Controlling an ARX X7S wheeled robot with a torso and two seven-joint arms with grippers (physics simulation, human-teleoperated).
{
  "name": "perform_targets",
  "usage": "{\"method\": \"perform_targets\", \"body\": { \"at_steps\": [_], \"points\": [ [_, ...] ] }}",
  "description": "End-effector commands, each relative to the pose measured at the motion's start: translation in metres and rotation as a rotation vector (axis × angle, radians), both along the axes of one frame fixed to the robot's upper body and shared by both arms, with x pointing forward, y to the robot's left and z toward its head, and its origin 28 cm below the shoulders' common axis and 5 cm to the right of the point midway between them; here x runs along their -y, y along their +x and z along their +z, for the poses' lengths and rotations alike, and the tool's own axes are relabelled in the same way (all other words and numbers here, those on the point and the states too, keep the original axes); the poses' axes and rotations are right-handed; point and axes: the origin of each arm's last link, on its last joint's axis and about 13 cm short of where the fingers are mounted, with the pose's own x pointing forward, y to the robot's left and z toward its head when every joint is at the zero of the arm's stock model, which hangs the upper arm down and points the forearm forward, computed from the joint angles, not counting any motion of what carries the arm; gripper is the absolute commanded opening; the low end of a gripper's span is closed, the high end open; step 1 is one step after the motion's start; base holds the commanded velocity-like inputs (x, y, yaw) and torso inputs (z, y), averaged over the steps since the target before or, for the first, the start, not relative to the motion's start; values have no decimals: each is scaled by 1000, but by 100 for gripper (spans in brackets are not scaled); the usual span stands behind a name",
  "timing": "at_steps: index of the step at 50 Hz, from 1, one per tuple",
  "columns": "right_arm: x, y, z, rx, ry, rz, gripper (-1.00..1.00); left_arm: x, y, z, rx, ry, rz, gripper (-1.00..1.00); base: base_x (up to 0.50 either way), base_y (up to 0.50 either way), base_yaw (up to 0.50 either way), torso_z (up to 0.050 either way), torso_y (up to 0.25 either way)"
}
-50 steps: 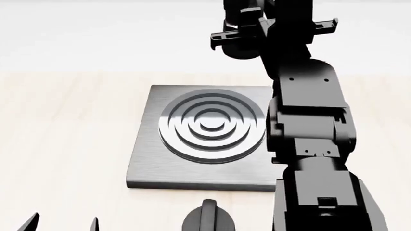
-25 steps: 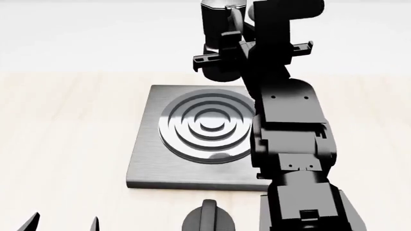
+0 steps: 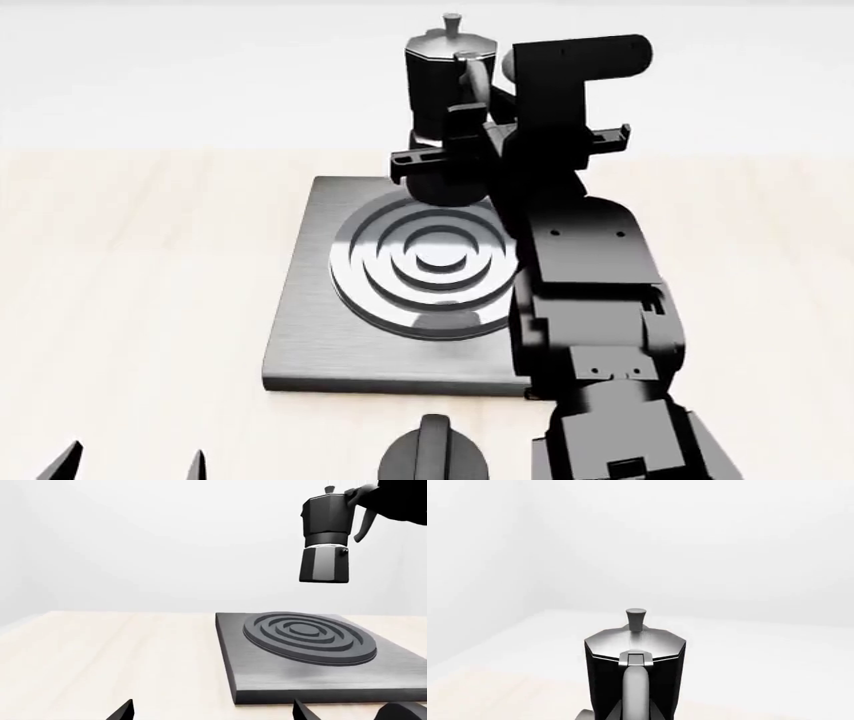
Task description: Put the moka pot on the stove.
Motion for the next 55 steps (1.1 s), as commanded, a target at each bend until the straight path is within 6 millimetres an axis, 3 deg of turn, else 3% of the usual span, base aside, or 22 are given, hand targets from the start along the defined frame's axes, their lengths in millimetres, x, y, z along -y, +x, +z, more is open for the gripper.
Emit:
{"method": "perform_targets", "body": {
  "at_steps": [1,55],
  "points": [
    [-3,0,-2,-3,25,5,-100,0,0,0,3,-2,-1,100,0,0,0,10,0],
    [-5,-10,-37,-97,45,9,-100,-3,4,2,0,-2,-2,100,0,0,0,0,1]
  ]
}}
